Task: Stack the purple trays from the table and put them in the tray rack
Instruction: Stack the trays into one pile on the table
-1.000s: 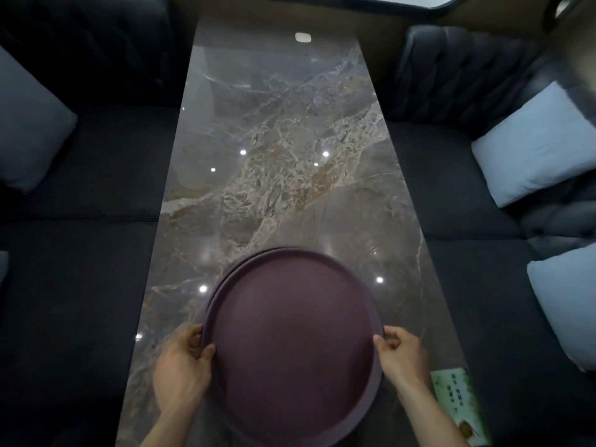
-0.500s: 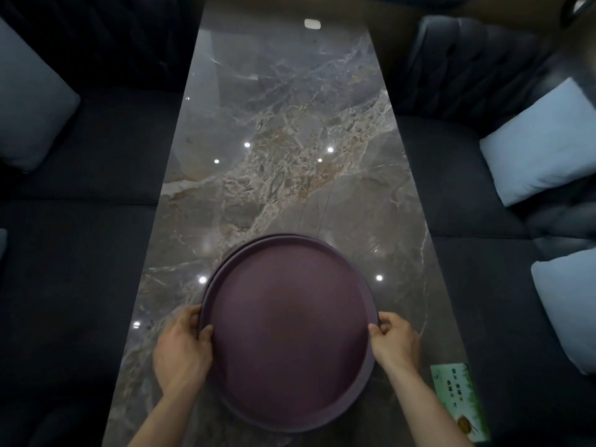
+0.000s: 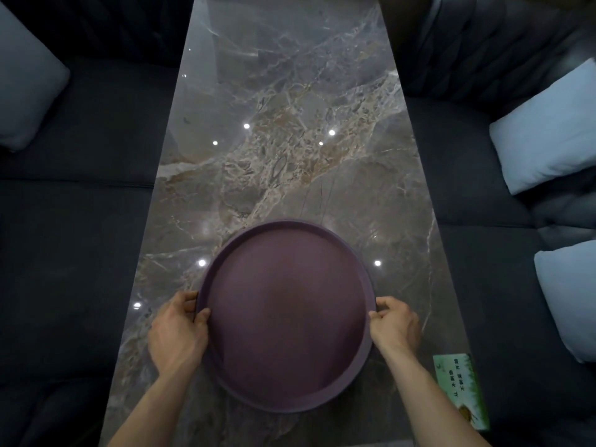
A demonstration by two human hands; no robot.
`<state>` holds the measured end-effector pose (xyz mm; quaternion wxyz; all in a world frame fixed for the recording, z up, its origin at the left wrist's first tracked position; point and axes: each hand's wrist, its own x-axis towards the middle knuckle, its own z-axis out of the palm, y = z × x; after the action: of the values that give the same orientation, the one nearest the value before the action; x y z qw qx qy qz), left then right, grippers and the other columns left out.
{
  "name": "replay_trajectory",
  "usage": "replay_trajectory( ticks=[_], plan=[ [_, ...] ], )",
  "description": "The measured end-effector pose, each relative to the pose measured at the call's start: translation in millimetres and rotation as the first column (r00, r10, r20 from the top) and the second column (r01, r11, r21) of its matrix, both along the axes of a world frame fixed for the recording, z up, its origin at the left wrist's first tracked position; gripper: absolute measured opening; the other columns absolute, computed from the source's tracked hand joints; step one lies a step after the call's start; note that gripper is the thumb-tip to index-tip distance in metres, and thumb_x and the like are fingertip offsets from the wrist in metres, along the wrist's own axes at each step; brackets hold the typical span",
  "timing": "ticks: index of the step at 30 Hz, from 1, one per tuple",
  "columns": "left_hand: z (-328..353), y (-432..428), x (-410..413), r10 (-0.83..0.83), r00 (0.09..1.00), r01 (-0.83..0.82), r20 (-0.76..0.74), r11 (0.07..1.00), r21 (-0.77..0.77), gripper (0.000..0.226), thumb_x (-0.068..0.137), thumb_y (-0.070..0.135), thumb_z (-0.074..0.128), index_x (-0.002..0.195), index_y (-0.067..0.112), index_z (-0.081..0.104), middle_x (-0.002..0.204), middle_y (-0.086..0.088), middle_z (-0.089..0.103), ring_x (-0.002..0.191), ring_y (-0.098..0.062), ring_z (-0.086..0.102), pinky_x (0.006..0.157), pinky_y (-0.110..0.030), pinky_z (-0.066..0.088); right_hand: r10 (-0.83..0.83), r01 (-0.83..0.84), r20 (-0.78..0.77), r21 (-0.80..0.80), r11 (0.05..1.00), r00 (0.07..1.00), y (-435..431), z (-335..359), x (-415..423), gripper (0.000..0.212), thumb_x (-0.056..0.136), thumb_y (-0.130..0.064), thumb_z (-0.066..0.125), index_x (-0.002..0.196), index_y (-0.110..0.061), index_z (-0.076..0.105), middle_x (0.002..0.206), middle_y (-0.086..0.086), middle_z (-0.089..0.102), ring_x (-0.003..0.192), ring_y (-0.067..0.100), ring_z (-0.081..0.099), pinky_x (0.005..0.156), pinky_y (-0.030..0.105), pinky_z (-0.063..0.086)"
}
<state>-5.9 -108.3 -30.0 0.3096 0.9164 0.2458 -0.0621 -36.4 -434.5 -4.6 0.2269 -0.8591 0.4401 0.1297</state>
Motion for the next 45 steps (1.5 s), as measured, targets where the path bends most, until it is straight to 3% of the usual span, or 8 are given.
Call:
replay_trajectory(
  ticks=[4, 17, 21, 25, 27, 32, 40, 45],
  plan=[
    [-0.2, 2.0, -0.1, 0.014, 1.0, -0.014, 0.005, 1.0, 0.019, 0.025, 0.078, 0.019, 0.077, 0.102, 0.02, 0.072, 0.09, -0.001, 0.077, 0.09, -0.031, 0.07, 0.076, -0.038, 0.049, 0.009, -0.009, -0.004, -0.021, 1.0, 1.0, 0.8, -0.6, 0.7, 0.031, 0.093, -0.016, 0.069, 0.123, -0.021, 0.073, 0.114, 0.008, 0.077, 0.106, 0.031, 0.071, 0.087, 0.039, 0.057],
    [-8.0, 4.6, -3.1, 0.028, 0.999, -0.028, 0.021, 1.0, -0.01, 0.018, 0.076, 0.025, 0.079, 0.092, 0.023, 0.071, 0.082, 0.0, 0.077, 0.085, -0.029, 0.072, 0.076, -0.037, 0.049, 0.026, -0.029, -0.027, -0.12, 0.992, 0.999, 0.9, -4.5, -0.9, 0.024, 0.087, -0.02, 0.074, 0.11, -0.026, 0.078, 0.106, 0.006, 0.079, 0.101, 0.033, 0.071, 0.081, 0.033, 0.055],
    [-3.3, 4.9, -2.1, 0.003, 1.0, -0.003, -0.001, 1.0, -0.014, 0.019, 0.077, 0.027, 0.079, 0.092, 0.023, 0.068, 0.079, 0.002, 0.074, 0.086, -0.03, 0.071, 0.074, -0.038, 0.048, -0.073, 0.073, -0.012, -0.019, 0.997, 0.997, -4.4, -5.6, 2.6, 0.03, 0.087, -0.02, 0.077, 0.115, -0.028, 0.077, 0.108, 0.002, 0.08, 0.102, 0.029, 0.072, 0.086, 0.036, 0.057],
    [1.5, 14.3, -5.5, 0.007, 0.999, -0.01, -0.049, 0.999, -0.052, 0.021, 0.073, 0.025, 0.081, 0.083, 0.032, 0.063, 0.065, 0.024, 0.058, 0.062, 0.0, 0.058, 0.058, -0.025, 0.037, -0.136, 0.136, -0.005, 0.079, 0.988, 0.991, -2.8, -11.1, -11.9, 0.031, 0.085, -0.018, 0.08, 0.116, -0.022, 0.076, 0.099, -0.003, 0.08, 0.097, 0.024, 0.073, 0.09, 0.037, 0.057],
    [0.8, 16.1, -7.6, 0.012, 0.998, -0.016, -0.06, 0.998, -0.066, 0.02, 0.073, 0.025, 0.082, 0.081, 0.031, 0.065, 0.064, 0.025, 0.058, 0.058, 0.011, 0.047, 0.056, -0.023, 0.035, -0.165, 0.163, 0.021, 0.069, 0.984, 0.986, 1.6, -14.3, -18.4, 0.024, 0.086, -0.02, 0.08, 0.11, -0.019, 0.077, 0.096, -0.002, 0.08, 0.096, 0.025, 0.073, 0.089, 0.038, 0.058],
    [-2.0, 11.6, -7.4, 0.031, 0.998, -0.033, -0.056, 0.999, -0.039, 0.015, 0.076, 0.025, 0.078, 0.086, 0.024, 0.068, 0.065, 0.014, 0.061, 0.065, -0.014, 0.059, 0.065, -0.03, 0.04, -0.144, 0.144, 0.051, 0.005, 0.99, 0.988, 5.4, -15.0, -19.8, 0.015, 0.086, -0.019, 0.079, 0.101, -0.018, 0.078, 0.093, 0.002, 0.08, 0.095, 0.029, 0.073, 0.086, 0.039, 0.059],
    [-6.1, 6.5, -13.9, 0.059, 0.998, -0.059, -0.007, 0.998, -0.015, 0.016, 0.08, 0.023, 0.076, 0.094, 0.021, 0.066, 0.072, 0.006, 0.066, 0.067, -0.018, 0.059, 0.069, -0.034, 0.043, -0.089, 0.095, 0.103, -0.057, 0.994, 0.991, 10.4, -19.1, -25.8, 0.015, 0.089, -0.022, 0.077, 0.103, -0.019, 0.079, 0.091, 0.001, 0.081, 0.091, 0.026, 0.072, 0.077, 0.035, 0.055],
    [-4.4, 2.8, -15.4, 0.048, 0.998, -0.047, -0.034, 0.999, 0.023, 0.017, 0.084, 0.027, 0.072, 0.099, 0.024, 0.065, 0.087, -0.001, 0.074, 0.087, -0.031, 0.069, 0.079, -0.043, 0.05, -0.042, 0.051, 0.111, -0.085, 0.995, 0.993, 11.1, -18.7, -29.5, 0.015, 0.091, -0.023, 0.074, 0.105, -0.02, 0.078, 0.094, 0.002, 0.08, 0.092, 0.028, 0.07, 0.071, 0.031, 0.046]
  ],
)
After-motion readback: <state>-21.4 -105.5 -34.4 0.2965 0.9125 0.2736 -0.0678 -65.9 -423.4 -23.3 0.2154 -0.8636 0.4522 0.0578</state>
